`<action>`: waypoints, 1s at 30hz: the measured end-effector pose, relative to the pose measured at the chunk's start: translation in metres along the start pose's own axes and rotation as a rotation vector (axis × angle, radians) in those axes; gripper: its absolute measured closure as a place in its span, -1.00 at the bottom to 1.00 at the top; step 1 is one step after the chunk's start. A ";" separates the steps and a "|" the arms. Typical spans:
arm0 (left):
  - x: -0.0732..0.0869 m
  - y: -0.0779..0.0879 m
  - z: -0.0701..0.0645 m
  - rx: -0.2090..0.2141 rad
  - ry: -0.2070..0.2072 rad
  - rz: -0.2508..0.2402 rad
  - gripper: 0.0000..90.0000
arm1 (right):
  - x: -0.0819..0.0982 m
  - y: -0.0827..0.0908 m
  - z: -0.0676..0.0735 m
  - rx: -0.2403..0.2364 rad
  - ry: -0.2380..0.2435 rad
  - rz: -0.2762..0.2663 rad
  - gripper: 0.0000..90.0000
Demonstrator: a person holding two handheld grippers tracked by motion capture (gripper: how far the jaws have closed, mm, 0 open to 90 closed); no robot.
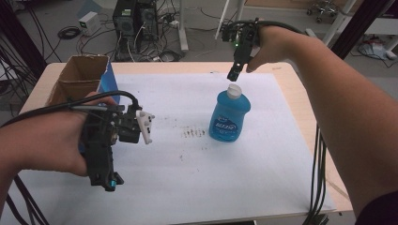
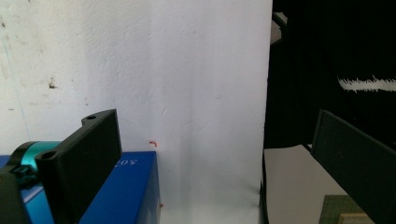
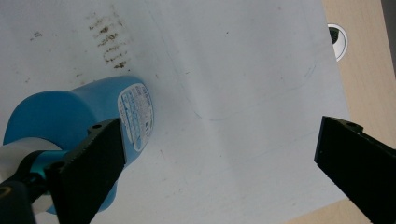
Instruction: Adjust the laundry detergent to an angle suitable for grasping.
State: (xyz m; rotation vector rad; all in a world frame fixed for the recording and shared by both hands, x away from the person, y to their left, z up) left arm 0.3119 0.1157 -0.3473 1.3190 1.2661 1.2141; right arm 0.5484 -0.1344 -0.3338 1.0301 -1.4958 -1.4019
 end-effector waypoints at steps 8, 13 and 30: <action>0.001 0.000 -0.002 -0.007 0.008 0.004 -0.96 | 0.003 -0.001 0.000 0.006 -0.005 0.011 -0.97; 0.002 0.001 -0.003 -0.011 0.014 0.008 -0.96 | 0.002 0.002 0.004 0.009 -0.001 0.006 -0.97; -0.001 -0.005 -0.005 0.001 0.017 0.002 -0.96 | 0.007 0.003 -0.002 -0.004 -0.023 -0.040 -0.97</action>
Point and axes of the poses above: each handheld gripper's, and its own axes: y roughly backward along the jaws, x roughly out of its underside, z roughly to its left, the point moved 8 cm from there along -y, roughly forward along the jaws, and after that the axes turned 9 degrees about z, right-handed, at the moved point
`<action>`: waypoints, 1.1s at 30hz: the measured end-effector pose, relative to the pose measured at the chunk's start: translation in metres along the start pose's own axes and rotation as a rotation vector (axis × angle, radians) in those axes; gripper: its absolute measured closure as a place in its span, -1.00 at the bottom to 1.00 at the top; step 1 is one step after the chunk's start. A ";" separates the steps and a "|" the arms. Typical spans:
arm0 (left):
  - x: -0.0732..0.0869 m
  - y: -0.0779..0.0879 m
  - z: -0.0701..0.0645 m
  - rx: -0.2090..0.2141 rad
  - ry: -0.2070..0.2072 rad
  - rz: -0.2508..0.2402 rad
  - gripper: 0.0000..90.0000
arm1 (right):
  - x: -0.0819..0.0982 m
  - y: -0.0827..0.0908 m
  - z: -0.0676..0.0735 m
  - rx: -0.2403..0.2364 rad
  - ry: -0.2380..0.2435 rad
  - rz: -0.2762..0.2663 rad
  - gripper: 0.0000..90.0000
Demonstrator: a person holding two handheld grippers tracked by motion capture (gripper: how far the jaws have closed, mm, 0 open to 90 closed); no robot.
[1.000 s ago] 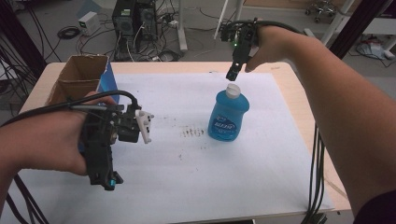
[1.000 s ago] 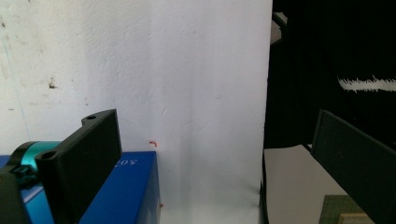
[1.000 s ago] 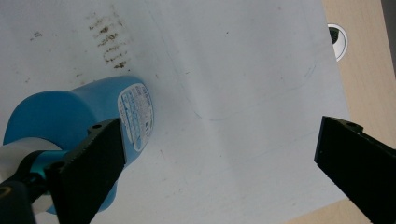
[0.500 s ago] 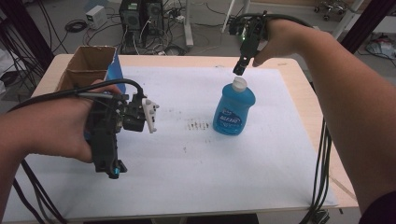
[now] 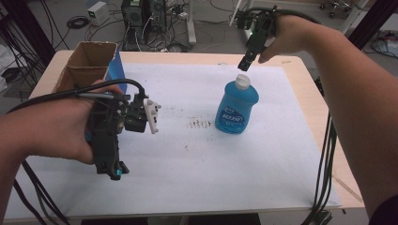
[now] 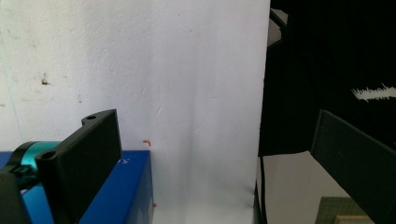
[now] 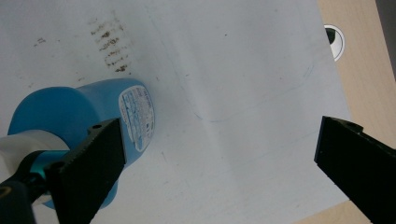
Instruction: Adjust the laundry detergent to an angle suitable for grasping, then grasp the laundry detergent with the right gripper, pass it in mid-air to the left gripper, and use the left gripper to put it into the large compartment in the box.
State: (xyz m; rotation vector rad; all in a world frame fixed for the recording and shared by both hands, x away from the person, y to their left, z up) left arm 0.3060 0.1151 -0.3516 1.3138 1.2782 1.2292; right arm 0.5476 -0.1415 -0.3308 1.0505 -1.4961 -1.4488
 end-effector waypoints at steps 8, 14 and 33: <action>-0.003 0.002 0.004 -0.008 -0.007 -0.005 -0.96 | 0.003 0.003 -0.001 0.001 -0.013 -0.003 -0.97; -0.001 0.000 0.005 -0.008 0.000 0.000 -0.96 | 0.004 0.003 0.001 0.004 -0.009 0.002 -0.97; 0.005 -0.017 0.012 0.010 0.010 0.013 -0.96 | 0.001 0.002 -0.002 0.014 -0.008 -0.011 -0.97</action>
Point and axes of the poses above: each handheld gripper's, and its own axes: y roughly backward along the jaws, x roughly out of its underside, z roughly to its left, the point moved 8 cm from there along -y, roughly forward along the jaws, and after that the axes turned 9 degrees about z, right-handed, at the moved point
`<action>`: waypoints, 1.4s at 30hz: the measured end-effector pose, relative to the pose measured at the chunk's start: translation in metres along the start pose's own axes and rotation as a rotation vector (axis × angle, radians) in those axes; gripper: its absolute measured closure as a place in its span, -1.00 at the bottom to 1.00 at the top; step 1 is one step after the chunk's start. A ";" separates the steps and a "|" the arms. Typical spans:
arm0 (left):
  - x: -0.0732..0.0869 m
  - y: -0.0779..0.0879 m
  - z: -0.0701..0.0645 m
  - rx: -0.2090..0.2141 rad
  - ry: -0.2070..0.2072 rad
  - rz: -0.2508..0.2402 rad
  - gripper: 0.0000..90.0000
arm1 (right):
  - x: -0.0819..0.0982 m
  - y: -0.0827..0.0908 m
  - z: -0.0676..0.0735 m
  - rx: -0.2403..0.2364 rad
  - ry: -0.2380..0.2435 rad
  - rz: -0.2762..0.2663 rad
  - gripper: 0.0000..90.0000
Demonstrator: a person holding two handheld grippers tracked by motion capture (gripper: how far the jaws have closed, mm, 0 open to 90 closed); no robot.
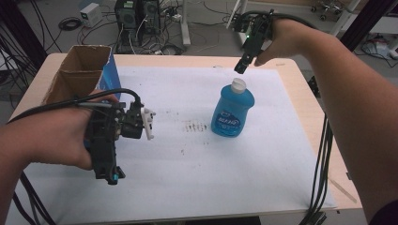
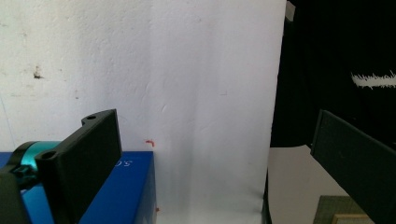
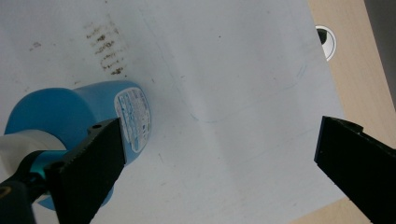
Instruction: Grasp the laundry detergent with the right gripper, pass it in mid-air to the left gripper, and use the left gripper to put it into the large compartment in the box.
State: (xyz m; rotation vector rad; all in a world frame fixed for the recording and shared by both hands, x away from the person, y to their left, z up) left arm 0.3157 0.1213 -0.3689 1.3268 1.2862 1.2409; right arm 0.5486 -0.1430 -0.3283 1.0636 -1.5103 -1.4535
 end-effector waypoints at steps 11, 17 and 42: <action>0.002 0.000 -0.002 -0.006 0.002 0.012 -0.96 | 0.003 0.014 -0.001 0.004 -0.075 -0.147 -0.97; -0.001 0.003 -0.004 -0.022 -0.006 0.008 -0.96 | 0.010 0.021 -0.001 -0.005 -0.158 -0.262 -0.97; -0.004 0.009 -0.018 -0.035 -0.008 0.011 -0.96 | 0.087 0.023 0.031 0.010 -0.321 -0.550 -0.97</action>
Point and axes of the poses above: each handheld gripper's, and its own axes: y roughly backward along the jaws, x roughly out of its underside, z roughly to its left, the point moved 8 cm from there along -y, roughly forward along the jaws, and after that the axes turned 9 degrees about z, right-handed, at the moved point
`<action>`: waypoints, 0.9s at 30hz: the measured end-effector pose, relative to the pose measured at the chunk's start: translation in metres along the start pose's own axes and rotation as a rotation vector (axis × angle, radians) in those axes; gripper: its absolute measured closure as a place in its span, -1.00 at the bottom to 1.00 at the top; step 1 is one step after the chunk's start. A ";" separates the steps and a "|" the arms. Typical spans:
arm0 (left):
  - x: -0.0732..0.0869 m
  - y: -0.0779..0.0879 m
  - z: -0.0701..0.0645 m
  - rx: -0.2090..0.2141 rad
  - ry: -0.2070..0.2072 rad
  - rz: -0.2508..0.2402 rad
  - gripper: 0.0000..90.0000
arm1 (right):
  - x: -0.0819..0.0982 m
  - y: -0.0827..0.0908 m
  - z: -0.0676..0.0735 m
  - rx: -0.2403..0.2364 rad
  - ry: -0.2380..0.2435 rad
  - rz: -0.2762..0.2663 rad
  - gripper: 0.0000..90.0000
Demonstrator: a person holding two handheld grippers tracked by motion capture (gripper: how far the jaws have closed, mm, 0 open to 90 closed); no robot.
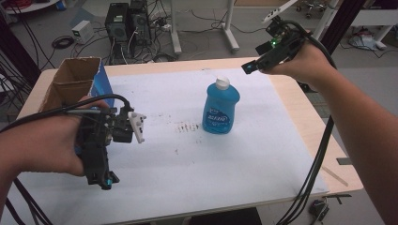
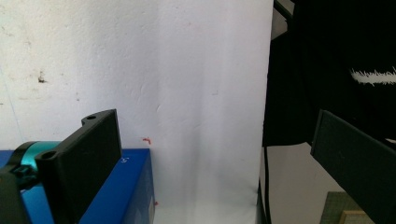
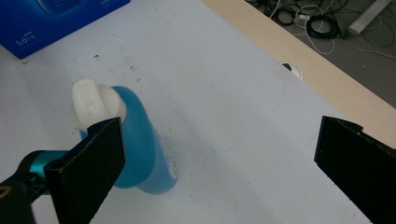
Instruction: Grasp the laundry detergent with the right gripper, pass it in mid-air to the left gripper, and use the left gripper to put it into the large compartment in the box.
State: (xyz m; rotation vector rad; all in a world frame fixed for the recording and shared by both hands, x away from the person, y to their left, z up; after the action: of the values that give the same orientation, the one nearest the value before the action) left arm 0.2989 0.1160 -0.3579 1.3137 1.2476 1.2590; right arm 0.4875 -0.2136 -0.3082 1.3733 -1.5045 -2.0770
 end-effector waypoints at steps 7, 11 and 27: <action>0.001 0.000 -0.002 0.003 0.002 0.011 -0.96 | 0.031 0.003 0.005 -0.015 -0.013 -0.059 -0.97; 0.000 0.003 -0.003 -0.003 -0.005 0.015 -0.96 | 0.045 0.004 0.007 -0.006 -0.019 -0.076 -0.97; 0.001 -0.002 -0.004 0.004 -0.004 0.016 -0.96 | 0.087 -0.011 0.025 -0.002 -0.031 -0.277 -0.97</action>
State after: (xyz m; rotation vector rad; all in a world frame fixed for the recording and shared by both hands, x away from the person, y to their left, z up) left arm 0.2949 0.1167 -0.3592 1.3303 1.2393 1.2648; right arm 0.4250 -0.2489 -0.3643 1.6366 -1.3896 -2.2669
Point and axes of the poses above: each handheld gripper's, and its own axes: y roughly backward along the jaws, x roughly out of its underside, z roughly to its left, the point moved 8 cm from there along -y, roughly forward along the jaws, and after that the axes turned 9 degrees about z, right-handed, at the moved point
